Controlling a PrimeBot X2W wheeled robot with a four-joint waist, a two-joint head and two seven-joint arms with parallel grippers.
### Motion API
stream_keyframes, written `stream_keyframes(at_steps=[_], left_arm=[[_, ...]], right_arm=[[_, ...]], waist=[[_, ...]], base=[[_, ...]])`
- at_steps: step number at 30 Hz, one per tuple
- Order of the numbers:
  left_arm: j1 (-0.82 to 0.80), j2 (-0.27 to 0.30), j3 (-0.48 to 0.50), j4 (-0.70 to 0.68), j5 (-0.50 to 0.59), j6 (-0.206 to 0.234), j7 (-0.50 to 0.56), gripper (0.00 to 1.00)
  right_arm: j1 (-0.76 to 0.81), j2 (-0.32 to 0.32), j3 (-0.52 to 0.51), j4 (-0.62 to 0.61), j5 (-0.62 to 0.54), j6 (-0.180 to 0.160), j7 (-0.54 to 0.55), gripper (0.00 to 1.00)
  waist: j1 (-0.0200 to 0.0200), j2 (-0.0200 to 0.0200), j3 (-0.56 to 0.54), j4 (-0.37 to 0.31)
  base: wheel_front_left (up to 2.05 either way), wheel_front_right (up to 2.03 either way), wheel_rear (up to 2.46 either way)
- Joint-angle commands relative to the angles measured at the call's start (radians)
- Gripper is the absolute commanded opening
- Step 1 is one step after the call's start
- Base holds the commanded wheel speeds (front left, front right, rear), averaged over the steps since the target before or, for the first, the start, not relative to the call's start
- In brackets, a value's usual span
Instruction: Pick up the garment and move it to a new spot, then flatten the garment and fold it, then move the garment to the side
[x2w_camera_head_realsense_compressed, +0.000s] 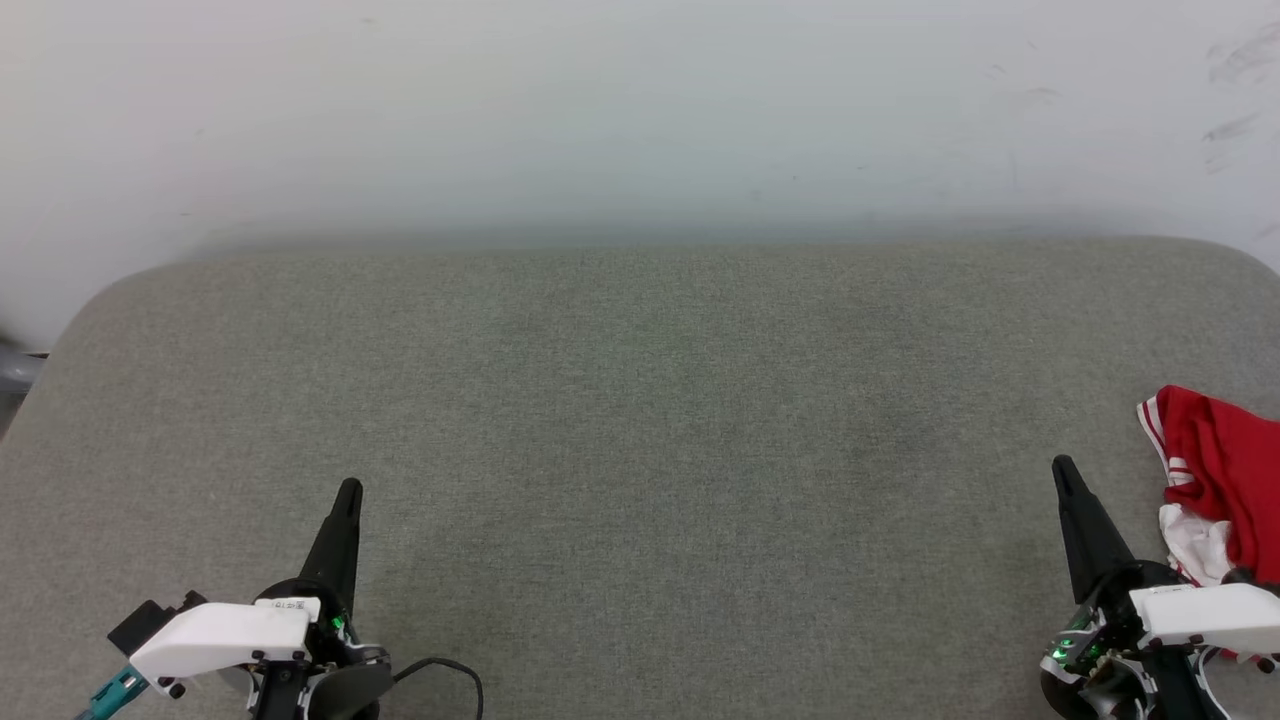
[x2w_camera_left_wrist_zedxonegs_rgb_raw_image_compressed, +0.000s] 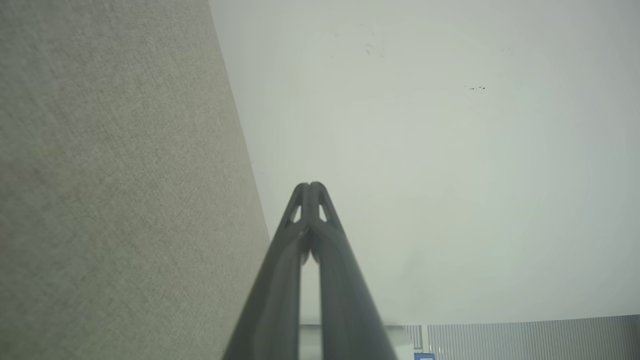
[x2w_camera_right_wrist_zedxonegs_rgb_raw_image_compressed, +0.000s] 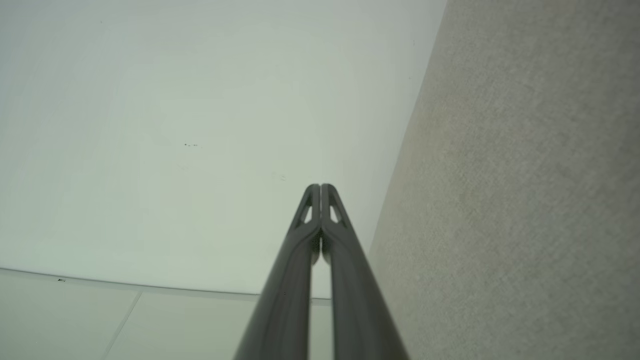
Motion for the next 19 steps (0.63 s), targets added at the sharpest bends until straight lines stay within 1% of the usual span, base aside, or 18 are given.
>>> stream_keyframes(at_steps=[1,9,19], left_arm=[[-0.017,-0.002,0.006,0.003,-0.017,-0.006,0.006,0.0],[-0.022,-0.009,0.016,0.008,-0.063,-0.01,0.021,0.0],[-0.021,-0.009,0.015,0.007,-0.059,-0.011,0.02,0.0]], right_arm=[[-0.023,-0.002,-0.001,0.005,0.022,0.0,0.004,0.0],[-0.031,-0.001,-0.002,0.02,0.077,0.0,0.007,0.0],[-0.029,0.001,-0.004,0.019,0.071,0.0,0.007,0.0]], waist=[[0.0,-0.0001,0.0,0.0],[0.0,-0.0001,0.002,0.0],[0.0,-0.0001,0.002,0.0]], base=[[0.0,0.0,0.0],[0.0,0.0,0.0],[0.0,0.0,0.0]])
